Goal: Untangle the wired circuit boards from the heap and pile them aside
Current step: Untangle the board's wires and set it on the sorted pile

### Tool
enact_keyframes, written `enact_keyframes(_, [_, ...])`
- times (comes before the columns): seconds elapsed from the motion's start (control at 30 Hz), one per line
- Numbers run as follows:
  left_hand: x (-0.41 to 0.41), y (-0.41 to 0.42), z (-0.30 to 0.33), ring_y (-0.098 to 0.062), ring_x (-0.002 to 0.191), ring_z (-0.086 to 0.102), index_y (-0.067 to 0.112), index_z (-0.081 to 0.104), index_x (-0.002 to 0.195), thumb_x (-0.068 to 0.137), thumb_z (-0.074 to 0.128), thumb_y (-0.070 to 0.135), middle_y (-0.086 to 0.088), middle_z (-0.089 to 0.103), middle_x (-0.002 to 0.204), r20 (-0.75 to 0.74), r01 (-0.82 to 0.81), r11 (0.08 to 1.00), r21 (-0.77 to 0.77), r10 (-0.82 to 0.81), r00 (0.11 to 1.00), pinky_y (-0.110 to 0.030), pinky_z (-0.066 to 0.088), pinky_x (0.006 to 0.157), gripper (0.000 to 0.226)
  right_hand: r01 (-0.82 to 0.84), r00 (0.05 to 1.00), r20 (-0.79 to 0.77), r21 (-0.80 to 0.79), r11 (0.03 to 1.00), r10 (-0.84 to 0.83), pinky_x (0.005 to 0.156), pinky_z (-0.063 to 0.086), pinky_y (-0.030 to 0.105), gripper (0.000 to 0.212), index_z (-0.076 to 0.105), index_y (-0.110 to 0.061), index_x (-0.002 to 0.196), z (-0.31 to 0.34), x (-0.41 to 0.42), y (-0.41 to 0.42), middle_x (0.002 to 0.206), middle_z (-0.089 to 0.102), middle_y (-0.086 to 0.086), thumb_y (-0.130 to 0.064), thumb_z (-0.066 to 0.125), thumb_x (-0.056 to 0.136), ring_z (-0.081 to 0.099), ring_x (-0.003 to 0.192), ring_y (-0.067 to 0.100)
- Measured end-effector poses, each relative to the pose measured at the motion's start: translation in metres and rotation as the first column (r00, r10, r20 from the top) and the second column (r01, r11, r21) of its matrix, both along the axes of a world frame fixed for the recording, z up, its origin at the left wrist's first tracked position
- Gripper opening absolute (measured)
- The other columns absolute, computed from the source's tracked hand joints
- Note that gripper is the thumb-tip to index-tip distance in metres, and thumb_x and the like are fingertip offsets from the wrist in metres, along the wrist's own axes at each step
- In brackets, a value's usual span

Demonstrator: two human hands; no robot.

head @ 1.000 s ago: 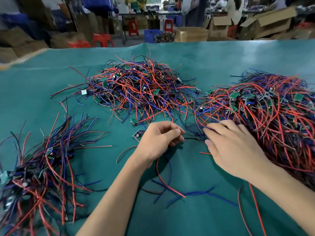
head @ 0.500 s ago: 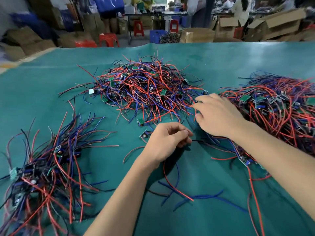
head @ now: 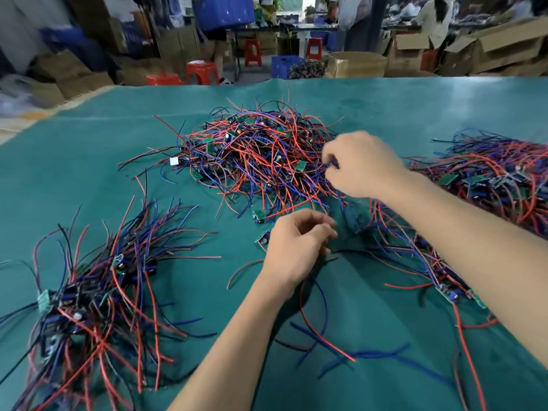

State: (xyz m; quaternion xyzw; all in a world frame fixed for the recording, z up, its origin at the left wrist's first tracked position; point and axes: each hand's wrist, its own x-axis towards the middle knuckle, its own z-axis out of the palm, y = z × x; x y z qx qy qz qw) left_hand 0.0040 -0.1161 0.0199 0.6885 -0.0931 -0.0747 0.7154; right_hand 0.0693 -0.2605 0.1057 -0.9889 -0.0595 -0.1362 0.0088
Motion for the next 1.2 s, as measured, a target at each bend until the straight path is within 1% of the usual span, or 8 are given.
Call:
enact_keyframes(0.17, [0.005,0.006,0.0,-0.008,0.061,0.056,0.011,0.071,0.079,0.084,0.056,-0.003,-0.004,0.07,0.073,0.027,-0.136,0.991,0.002,0.136,0.99,-0.023,0.05,0.056,0.021,0.018,0.987,-0.163,0.051,0.999,-0.009,0.095,0.05,0.047,0.044,0.059,-0.022,0.135,-0.022,0.035,0.037,0.131,0.054,0.011,-0.016,0.062,0.091,0.056,0.122,0.038])
enact_keyframes(0.27, [0.006,0.006,-0.002,-0.007,0.06,0.058,0.012,0.07,0.079,0.084,0.053,-0.003,-0.002,0.071,0.071,0.031,-0.145,0.989,0.033,0.144,0.989,-0.023,0.051,0.056,0.024,0.107,0.989,-0.129,0.25,0.962,-0.077,0.091,0.052,0.04,0.024,0.069,-0.025,0.105,-0.03,0.048,0.035,0.123,0.061,0.01,-0.014,0.071,0.084,0.061,0.112,0.036])
enact_keyframes(0.4, [0.006,0.004,-0.004,-0.01,0.059,0.058,0.015,0.071,0.078,0.083,0.055,-0.002,-0.005,0.072,0.073,0.044,-0.132,0.988,0.074,0.129,0.991,-0.028,0.053,0.06,0.024,0.109,0.994,-0.031,0.535,0.838,-0.109,0.072,0.043,0.027,0.022,0.069,-0.027,0.077,-0.021,0.036,0.019,0.076,0.064,-0.006,-0.018,0.088,0.072,0.067,0.087,0.025])
enact_keyframes(0.53, [0.006,0.005,-0.003,-0.009,0.059,0.059,0.012,0.069,0.082,0.085,0.053,-0.003,-0.007,0.072,0.075,0.036,-0.122,0.991,0.05,0.12,0.992,-0.024,0.051,0.057,0.022,0.024,0.996,0.022,0.855,0.518,-0.083,0.062,0.056,0.035,0.02,0.07,-0.022,0.077,-0.011,-0.005,0.0,0.073,0.072,0.003,-0.015,0.088,0.074,0.067,0.065,0.022])
enact_keyframes(0.67, [0.005,0.003,-0.002,-0.014,0.062,0.061,0.008,0.064,0.098,0.095,0.049,0.002,-0.012,0.073,0.084,0.008,-0.079,0.997,0.005,0.079,0.997,-0.026,0.053,0.056,0.016,-0.092,0.973,0.133,0.974,0.207,-0.19,0.047,0.047,0.02,0.022,0.069,-0.021,0.079,-0.013,-0.051,-0.014,0.065,0.069,-0.006,-0.002,0.077,0.084,0.062,0.054,0.01])
enact_keyframes(0.93, [0.002,0.001,0.001,-0.021,0.061,0.062,0.004,0.063,0.103,0.104,0.045,0.025,-0.012,0.073,0.082,0.011,0.017,1.0,-0.01,-0.016,1.0,-0.022,0.049,0.053,0.027,0.085,0.996,-0.07,0.898,-0.432,0.05,0.052,0.054,0.024,0.026,0.067,-0.009,0.105,-0.06,-0.093,-0.003,0.089,0.07,0.011,0.011,0.059,0.091,0.068,0.059,0.019])
enact_keyframes(1.1, [-0.002,0.004,0.005,-0.021,0.065,0.058,0.007,0.065,0.115,0.104,0.046,0.017,-0.023,0.071,0.09,0.052,0.093,0.995,-0.047,-0.091,0.995,-0.017,0.046,0.058,0.024,0.17,0.985,-0.146,0.903,-0.394,0.092,0.055,0.057,0.025,0.031,0.069,-0.002,0.115,-0.071,-0.092,-0.008,0.088,0.071,0.007,0.01,0.052,0.093,0.072,0.065,0.023])
enact_keyframes(1.2, [-0.002,0.005,0.006,-0.02,0.071,0.057,0.004,0.066,0.115,0.098,0.048,-0.002,-0.013,0.069,0.093,0.062,0.142,0.985,-0.101,-0.136,0.989,-0.03,0.045,0.07,0.026,0.19,0.981,-0.163,0.9,-0.392,0.101,0.056,0.058,0.025,0.029,0.071,-0.002,0.109,-0.071,-0.091,-0.008,0.087,0.073,0.01,0.008,0.048,0.094,0.073,0.067,0.025])
